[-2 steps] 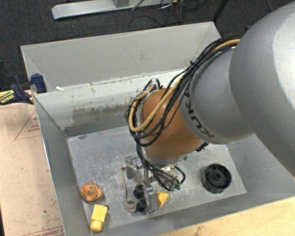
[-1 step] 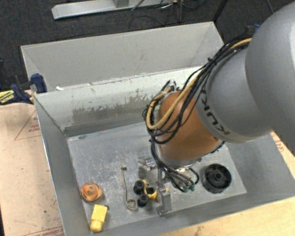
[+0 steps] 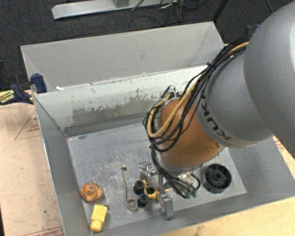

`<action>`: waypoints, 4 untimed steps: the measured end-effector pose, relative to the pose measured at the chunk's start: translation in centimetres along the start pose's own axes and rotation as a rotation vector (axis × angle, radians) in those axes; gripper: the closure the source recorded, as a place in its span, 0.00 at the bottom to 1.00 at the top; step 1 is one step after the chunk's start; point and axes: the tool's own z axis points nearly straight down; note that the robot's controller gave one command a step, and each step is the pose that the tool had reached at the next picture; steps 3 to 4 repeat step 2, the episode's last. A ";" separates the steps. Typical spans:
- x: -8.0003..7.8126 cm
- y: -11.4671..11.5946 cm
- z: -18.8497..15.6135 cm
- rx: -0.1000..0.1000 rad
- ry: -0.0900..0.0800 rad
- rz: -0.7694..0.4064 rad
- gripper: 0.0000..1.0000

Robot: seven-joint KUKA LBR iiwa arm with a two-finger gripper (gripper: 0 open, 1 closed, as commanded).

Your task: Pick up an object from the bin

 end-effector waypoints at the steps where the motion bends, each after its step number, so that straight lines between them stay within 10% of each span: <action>1: 0.5 2.5 -0.2 -0.004 -0.011 0.029 0.00; 2: -0.1 1.1 0.1 -0.004 0.005 0.054 1.00; 4: -0.1 1.1 0.1 -0.004 0.005 0.054 1.00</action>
Offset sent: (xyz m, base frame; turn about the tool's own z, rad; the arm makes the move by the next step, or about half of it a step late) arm -0.0009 0.0102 -0.0006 0.0519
